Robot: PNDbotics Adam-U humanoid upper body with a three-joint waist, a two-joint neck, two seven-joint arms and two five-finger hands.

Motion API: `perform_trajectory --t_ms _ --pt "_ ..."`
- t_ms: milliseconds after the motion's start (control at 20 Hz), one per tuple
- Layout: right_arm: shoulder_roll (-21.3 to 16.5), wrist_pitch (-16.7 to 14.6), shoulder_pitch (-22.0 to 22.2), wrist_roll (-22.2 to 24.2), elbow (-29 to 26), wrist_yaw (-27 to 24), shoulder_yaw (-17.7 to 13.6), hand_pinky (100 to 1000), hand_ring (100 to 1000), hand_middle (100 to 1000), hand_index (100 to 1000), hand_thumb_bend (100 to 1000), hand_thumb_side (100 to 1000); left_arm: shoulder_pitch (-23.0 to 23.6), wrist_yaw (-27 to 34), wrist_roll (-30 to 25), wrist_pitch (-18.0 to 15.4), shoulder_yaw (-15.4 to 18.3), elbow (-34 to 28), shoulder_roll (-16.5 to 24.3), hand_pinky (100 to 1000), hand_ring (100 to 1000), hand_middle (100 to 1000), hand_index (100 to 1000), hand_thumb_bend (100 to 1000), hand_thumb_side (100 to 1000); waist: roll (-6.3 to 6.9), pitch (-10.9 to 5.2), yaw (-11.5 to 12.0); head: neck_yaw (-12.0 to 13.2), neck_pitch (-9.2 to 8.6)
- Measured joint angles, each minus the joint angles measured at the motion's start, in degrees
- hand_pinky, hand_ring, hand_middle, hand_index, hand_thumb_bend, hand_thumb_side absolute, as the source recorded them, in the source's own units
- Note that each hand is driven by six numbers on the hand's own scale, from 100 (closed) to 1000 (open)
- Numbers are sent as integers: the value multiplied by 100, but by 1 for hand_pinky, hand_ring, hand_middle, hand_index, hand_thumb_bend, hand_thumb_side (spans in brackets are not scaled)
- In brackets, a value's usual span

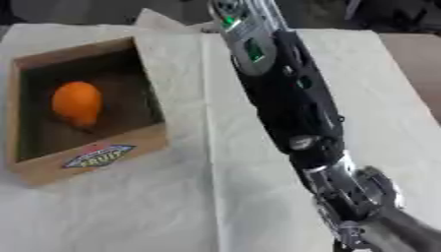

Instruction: Pick up objects on the table and place them in the box.

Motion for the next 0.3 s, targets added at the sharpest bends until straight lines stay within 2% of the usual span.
perform_trajectory --t_ms 200,300 --pt "-497 394 421 -376 -614 -488 -226 863 886 699 911 100 834 24 -25 41 -3 21 0 1 412 513 629 699 100 943 55 -15 -110 116 3" --pt "-827 811 730 -697 -1143 -1341 -318 860 883 694 907 100 835 52 -50 65 -7 37 0 1 412 513 629 699 100 943 72 -22 -179 180 3"
